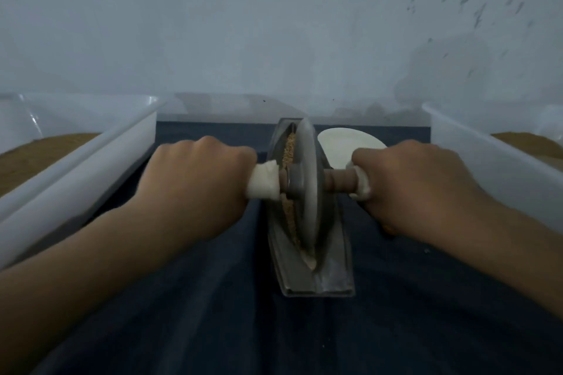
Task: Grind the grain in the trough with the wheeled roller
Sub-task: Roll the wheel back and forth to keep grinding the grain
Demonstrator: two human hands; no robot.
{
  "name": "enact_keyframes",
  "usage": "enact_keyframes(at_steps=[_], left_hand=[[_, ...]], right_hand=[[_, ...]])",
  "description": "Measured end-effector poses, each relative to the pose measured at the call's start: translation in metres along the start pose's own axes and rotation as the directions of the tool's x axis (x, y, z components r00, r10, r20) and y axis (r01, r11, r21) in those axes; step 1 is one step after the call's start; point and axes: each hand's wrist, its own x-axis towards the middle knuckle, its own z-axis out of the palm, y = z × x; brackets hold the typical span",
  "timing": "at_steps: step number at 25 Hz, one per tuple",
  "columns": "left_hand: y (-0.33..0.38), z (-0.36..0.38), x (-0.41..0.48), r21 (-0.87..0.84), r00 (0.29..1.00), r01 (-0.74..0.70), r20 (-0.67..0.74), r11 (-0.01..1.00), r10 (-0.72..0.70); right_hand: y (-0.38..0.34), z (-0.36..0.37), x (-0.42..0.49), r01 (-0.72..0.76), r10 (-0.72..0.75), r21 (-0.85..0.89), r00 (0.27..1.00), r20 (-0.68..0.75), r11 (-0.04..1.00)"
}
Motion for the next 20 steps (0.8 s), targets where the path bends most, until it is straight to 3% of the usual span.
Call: enact_keyframes(at_steps=[1, 3, 6, 11, 14, 18, 20], left_hand=[[-0.003, -0.002, -0.005, -0.018, 0.998, -0.012, -0.056, 1.000, 0.011], [-0.005, 0.004, 0.000, -0.040, 0.999, 0.014, -0.034, 0.999, -0.016], [0.003, 0.046, 0.026, -0.001, 0.991, 0.132, 0.009, 0.991, -0.132], [0.000, 0.076, 0.066, -0.099, 0.969, 0.248, 0.021, 0.964, -0.247], [0.005, 0.056, 0.036, -0.060, 0.982, 0.183, -0.035, 0.981, -0.185], [-0.001, 0.003, 0.002, 0.066, 0.995, -0.021, -0.100, 0.998, 0.027], [-0.004, -0.004, -0.003, 0.070, 0.994, -0.043, -0.096, 0.997, 0.050]], right_hand=[[0.002, -0.005, -0.005, 0.031, -0.031, 0.010, 0.999, -0.015, 0.999], [0.004, -0.002, 0.001, 0.016, -0.014, -0.054, 0.999, 0.045, 0.998], [-0.002, 0.030, 0.041, -0.108, 0.142, -0.213, 0.978, 0.153, 0.971], [-0.007, 0.048, 0.088, -0.168, 0.192, -0.136, 0.963, 0.191, 0.976], [-0.010, 0.029, 0.050, -0.127, 0.146, -0.132, 0.979, 0.146, 0.983], [-0.005, -0.003, -0.003, -0.100, 0.099, -0.003, 0.989, 0.112, 0.995], [-0.003, -0.006, -0.011, -0.088, 0.085, 0.043, 0.993, 0.076, 0.995]])
